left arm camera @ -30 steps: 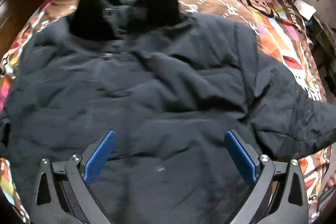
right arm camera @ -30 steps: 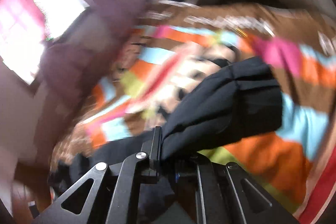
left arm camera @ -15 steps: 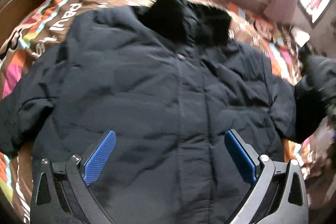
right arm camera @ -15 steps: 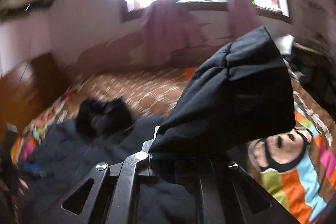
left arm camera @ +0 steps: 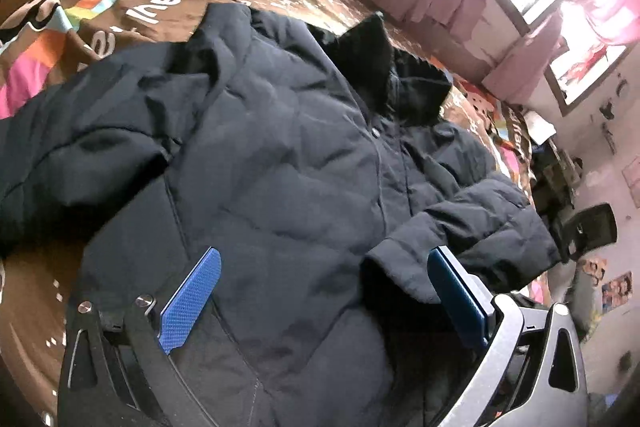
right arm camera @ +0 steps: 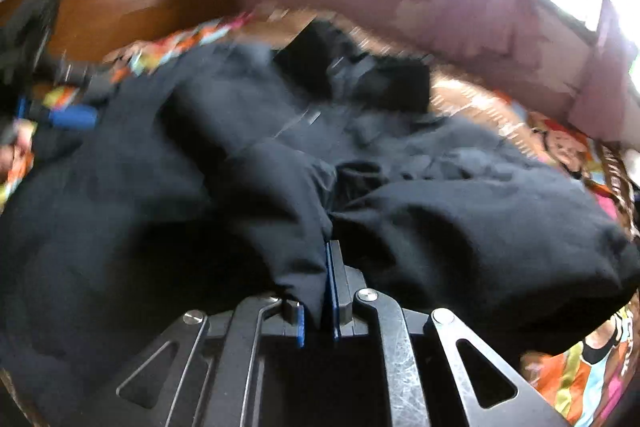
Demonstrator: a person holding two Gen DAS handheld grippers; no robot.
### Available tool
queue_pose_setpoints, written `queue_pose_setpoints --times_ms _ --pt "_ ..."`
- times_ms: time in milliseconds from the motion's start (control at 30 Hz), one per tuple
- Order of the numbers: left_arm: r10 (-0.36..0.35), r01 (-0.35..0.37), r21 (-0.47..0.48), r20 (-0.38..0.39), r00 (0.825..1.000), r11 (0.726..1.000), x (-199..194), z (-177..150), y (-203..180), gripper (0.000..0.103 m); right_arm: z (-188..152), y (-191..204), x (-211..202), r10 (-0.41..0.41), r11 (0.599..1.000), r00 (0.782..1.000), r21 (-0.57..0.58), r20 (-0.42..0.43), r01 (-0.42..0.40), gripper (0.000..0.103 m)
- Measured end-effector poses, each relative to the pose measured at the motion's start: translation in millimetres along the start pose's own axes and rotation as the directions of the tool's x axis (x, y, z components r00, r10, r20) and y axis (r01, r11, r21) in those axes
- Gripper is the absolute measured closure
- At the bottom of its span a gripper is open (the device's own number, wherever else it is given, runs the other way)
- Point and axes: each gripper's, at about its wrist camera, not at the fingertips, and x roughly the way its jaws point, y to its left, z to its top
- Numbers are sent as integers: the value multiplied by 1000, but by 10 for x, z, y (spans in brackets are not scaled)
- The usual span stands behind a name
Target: Fold large clothes
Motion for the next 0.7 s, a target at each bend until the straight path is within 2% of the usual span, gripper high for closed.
queue_pose_setpoints --times_ms 133,167,233,267,300,400,533,600,667,700 --pt "-29 29 55 -10 1000 998 62 -8 -174 1 -170 163 88 8 998 998 -59 -60 -12 87" --pt "-23 24 68 -16 1000 997 115 -16 -222 1 -188 162 70 18 998 998 -61 -64 -22 78" --pt "-11 14 91 -38 999 996 259 -59 -280 1 -241 142 1 64 996 996 -51 -69 -67 54" --pt "-1 7 104 -50 999 995 339 -95 -294 1 -277 138 -42 92 995 993 -43 -67 -95 34" --pt "11 -4 114 -59 998 994 392 -122 -308 1 -318 151 -113 119 992 991 -41 -55 -121 24" --pt "46 -35 168 -63 997 985 542 -224 -372 3 -463 291 -233 116 987 992 -104 -52 -121 24" --pt "122 -104 315 -39 992 943 703 -380 -582 4 -658 339 -466 129 982 990 -134 -55 -135 24" --pt "150 -123 376 -43 988 918 796 -462 -688 13 -731 329 -636 61 978 998 -197 -23 -65 24" --pt "186 -149 414 -50 981 898 898 -510 -751 35 -762 270 -762 -7 971 1000 -237 14 10 24" --pt "198 -158 426 -51 979 891 952 -524 -774 40 -766 219 -817 -39 970 999 -238 30 45 24"
